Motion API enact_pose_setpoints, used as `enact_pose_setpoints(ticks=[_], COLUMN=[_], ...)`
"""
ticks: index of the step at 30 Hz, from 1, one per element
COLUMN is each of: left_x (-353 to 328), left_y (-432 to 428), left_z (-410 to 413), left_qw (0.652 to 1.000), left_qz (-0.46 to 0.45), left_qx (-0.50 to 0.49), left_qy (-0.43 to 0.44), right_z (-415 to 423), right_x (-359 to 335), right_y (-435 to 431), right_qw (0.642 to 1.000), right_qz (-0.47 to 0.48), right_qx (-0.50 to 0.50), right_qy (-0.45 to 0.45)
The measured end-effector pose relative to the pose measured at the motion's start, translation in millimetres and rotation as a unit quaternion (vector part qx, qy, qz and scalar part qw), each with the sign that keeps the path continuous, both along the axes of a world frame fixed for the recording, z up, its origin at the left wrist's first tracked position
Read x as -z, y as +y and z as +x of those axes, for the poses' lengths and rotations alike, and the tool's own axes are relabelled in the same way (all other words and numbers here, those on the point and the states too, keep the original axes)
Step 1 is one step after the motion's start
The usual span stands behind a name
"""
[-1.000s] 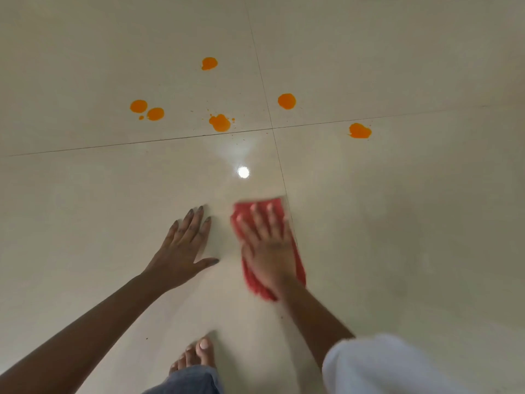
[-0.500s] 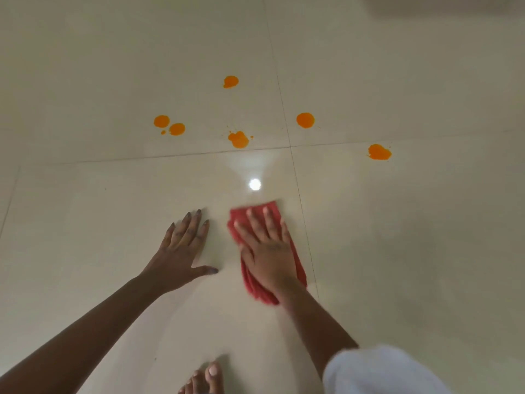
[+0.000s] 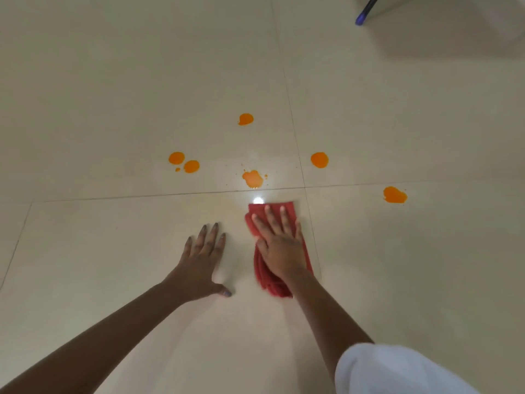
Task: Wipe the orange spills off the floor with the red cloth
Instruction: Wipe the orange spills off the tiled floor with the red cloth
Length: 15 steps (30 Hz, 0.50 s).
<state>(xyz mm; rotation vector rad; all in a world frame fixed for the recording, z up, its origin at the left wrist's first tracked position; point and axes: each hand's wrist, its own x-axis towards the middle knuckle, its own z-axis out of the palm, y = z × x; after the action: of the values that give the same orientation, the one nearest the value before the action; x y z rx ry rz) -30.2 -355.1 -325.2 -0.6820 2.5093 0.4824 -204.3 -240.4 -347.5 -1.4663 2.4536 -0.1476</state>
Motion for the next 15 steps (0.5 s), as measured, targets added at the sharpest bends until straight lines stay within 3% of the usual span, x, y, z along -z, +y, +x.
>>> enact_pose_setpoints(ticks=[2, 4, 7, 9, 12, 15], left_x=[-10, -19, -39, -53, -66, -66], left_y=[6, 15, 21, 23, 21, 13], left_z=[-7, -21, -48, -65, -73, -73], left_qw=[0.999, 0.989, 0.934, 0.882, 0.778, 0.732], left_qz=[0.016, 0.060, 0.154, 0.239, 0.372, 0.429], left_qx=[-0.038, -0.126, -0.287, -0.371, -0.476, -0.500], left_qy=[0.006, 0.051, 0.144, 0.163, 0.172, 0.174], right_z=[10, 16, 12, 12, 26, 33], right_x=[-9, -23, -50, -59, -63, -57], right_y=[9, 11, 5, 6, 14, 14], right_qw=[0.998, 0.983, 0.939, 0.964, 0.986, 0.983], right_qz=[-0.026, -0.079, -0.121, -0.065, 0.014, 0.079], right_qx=[-0.011, 0.039, 0.161, 0.140, 0.113, 0.115], right_qy=[-0.055, -0.162, -0.278, -0.218, -0.119, -0.120])
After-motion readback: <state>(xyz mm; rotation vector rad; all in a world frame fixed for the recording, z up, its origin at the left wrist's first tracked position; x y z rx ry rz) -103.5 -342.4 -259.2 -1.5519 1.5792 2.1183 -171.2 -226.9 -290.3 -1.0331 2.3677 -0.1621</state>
